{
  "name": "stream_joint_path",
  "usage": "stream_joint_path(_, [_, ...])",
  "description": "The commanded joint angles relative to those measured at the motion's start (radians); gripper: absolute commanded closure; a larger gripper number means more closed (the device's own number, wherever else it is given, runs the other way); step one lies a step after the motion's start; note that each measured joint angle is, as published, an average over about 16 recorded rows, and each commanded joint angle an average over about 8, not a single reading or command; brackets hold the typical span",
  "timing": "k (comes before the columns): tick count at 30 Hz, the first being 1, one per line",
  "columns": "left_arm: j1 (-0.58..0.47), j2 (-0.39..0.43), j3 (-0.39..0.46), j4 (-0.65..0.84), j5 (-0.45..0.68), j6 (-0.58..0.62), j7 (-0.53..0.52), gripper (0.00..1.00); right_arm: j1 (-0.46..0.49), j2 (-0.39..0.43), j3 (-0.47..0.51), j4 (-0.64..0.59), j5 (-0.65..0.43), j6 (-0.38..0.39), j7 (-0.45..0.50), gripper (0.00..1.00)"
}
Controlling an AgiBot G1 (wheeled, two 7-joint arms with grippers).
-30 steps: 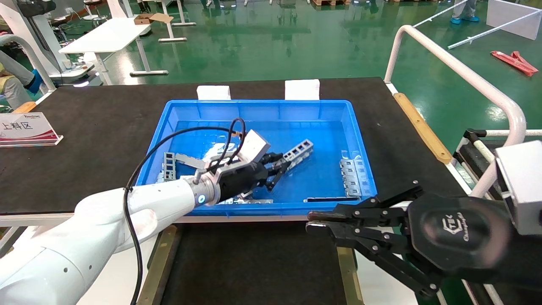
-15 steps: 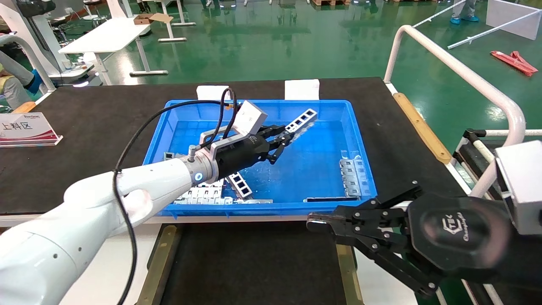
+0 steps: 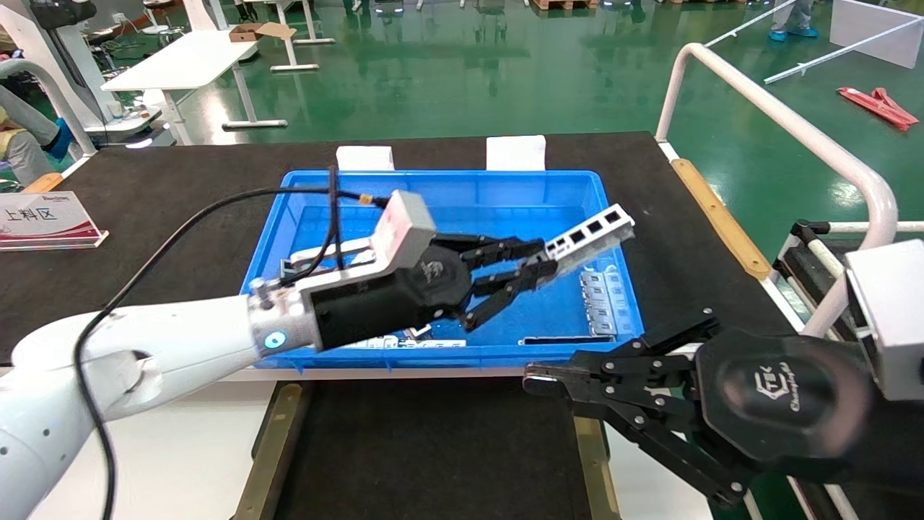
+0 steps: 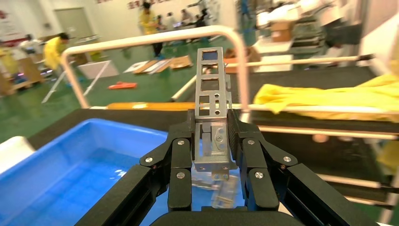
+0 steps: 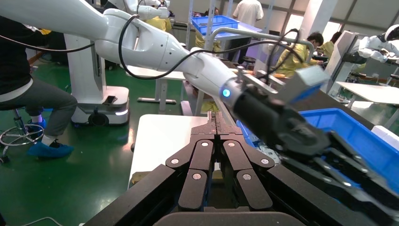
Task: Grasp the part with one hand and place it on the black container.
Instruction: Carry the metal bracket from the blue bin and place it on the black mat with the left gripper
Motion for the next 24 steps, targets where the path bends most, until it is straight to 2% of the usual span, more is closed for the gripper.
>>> stream_joint_path(1, [0.006, -0.015, -0.002, 0.006, -0.006, 0.062, 0.004, 1.00, 0.000, 0.000, 0.000, 0.000, 0.000, 0.000, 0.000, 1.00])
stream_joint_path(7, [0.066, -0.084, 0.006, -0.048, -0.009, 0.135, -0.010, 1.00, 0.000, 0.000, 0.000, 0.000, 0.000, 0.000, 0.000, 1.00])
stream_joint_path(13, [0.177, -0.181, 0.008, -0.161, -0.026, 0.129, -0.027, 1.00, 0.000, 0.000, 0.000, 0.000, 0.000, 0.000, 0.000, 1.00])
stream_joint_path(18, [0.300, -0.269, 0.007, -0.291, -0.045, 0.051, -0.044, 1.00, 0.000, 0.000, 0.000, 0.000, 0.000, 0.000, 0.000, 1.00])
stream_joint_path(24, [0.454, -0.342, 0.009, -0.446, -0.064, -0.125, -0.047, 1.00, 0.000, 0.000, 0.000, 0.000, 0.000, 0.000, 0.000, 1.00])
